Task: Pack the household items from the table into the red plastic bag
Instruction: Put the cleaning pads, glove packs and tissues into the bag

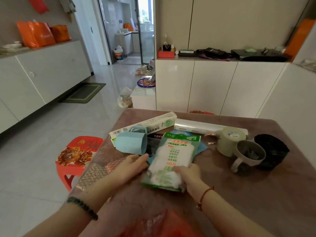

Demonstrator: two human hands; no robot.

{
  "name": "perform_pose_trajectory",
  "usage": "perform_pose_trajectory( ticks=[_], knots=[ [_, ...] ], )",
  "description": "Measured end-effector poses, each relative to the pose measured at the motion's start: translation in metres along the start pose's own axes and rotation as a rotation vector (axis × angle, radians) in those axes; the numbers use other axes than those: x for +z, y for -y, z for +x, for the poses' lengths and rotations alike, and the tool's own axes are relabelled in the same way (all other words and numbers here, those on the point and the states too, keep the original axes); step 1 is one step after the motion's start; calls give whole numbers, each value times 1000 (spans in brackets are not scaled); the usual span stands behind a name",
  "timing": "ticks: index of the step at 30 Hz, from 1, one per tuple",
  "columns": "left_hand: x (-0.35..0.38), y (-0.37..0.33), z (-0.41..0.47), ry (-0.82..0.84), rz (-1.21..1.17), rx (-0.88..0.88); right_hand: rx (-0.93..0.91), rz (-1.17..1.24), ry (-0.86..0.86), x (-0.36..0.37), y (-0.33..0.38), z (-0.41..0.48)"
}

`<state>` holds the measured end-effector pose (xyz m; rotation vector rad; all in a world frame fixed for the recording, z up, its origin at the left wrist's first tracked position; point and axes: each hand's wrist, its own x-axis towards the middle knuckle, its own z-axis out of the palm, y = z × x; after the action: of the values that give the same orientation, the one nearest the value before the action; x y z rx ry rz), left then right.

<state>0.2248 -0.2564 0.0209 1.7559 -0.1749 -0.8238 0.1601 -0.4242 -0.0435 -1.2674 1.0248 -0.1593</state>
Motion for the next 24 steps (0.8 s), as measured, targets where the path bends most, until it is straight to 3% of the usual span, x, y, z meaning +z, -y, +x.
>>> perform_pose_trajectory(
  ticks=[2,5,8,10,12,15,20,24],
  knots=[
    [3,3,4,-53,-51,29,-126,95,44,-15,2,-21],
    [13,1,-2,-20,-40,77,-306,159,327,-30,15,-58],
    [13,-1,-11,49,-244,78,-306,28,552,-30,30,-70],
    [5,-4,-18,-15,-346,120,-199,72,451,-29,37,-55],
    [-9,-5,-25,-116,-402,184,-144,85,210,-27,38,-25],
    [-33,-6,-34,-221,-489,275,-151,-214,-93,-20,28,22],
    [-63,8,-38,-265,-589,230,-25,-361,-317,16,28,64],
    [-67,26,-38,-279,-575,173,23,-257,-406,36,26,75]
  ],
)
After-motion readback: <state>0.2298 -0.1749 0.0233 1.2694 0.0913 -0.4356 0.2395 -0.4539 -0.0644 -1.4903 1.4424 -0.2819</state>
